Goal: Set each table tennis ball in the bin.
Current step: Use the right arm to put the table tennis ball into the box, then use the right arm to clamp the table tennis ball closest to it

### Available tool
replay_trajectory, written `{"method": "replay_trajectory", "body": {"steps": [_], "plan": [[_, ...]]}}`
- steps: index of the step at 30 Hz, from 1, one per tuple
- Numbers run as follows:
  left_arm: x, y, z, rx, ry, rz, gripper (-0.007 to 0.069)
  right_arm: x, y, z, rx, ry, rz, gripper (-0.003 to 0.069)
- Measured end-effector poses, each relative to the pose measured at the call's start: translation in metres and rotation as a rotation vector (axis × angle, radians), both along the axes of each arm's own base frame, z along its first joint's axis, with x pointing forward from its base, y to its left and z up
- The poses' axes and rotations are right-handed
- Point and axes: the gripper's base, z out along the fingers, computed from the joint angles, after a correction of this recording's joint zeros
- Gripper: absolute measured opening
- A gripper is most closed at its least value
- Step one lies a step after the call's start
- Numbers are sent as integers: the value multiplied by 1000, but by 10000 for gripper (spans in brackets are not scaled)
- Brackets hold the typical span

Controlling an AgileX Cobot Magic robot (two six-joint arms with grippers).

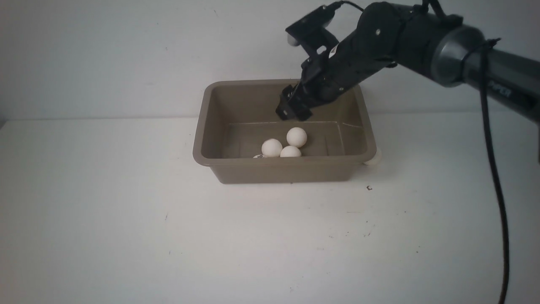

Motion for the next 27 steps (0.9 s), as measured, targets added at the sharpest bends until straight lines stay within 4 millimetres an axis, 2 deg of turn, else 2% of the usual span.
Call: {"method": "replay_trajectory", "body": {"steps": [1, 2, 4, 5, 6, 9, 11, 15, 20, 23, 27], "plan": [[-11, 8, -9, 1, -2, 41, 252, 0, -3, 7, 2, -23, 1, 527], [-12, 10, -16, 6, 14, 61, 247, -1, -6, 15, 3, -46, 4, 517], [-17, 15, -34, 24, 44, 100, 242, -1, -23, 37, 10, -97, -8, 489], [-18, 18, -49, 38, 66, 133, 239, 0, -40, 50, 22, -120, -33, 472], [-20, 20, -51, 36, 57, 143, 239, 1, -43, 50, 24, -118, -38, 471], [-16, 23, -79, 24, 26, 194, 237, 4, -90, 58, 58, -106, -105, 456], [-15, 24, -95, 10, -10, 208, 237, 6, -121, 49, 89, -73, -139, 454], [-15, 25, -130, -43, -66, 226, 237, 3, -167, 21, 159, -19, -170, 453], [-12, 27, -170, -156, -87, 271, 237, -15, -213, -12, 210, -50, -133, 452], [-7, 28, -187, -174, -48, 311, 237, -24, -220, -30, 179, -79, -58, 452], [-2, 28, -197, -208, -6, 340, 237, -37, -216, -53, 156, -119, 41, 452]]}}
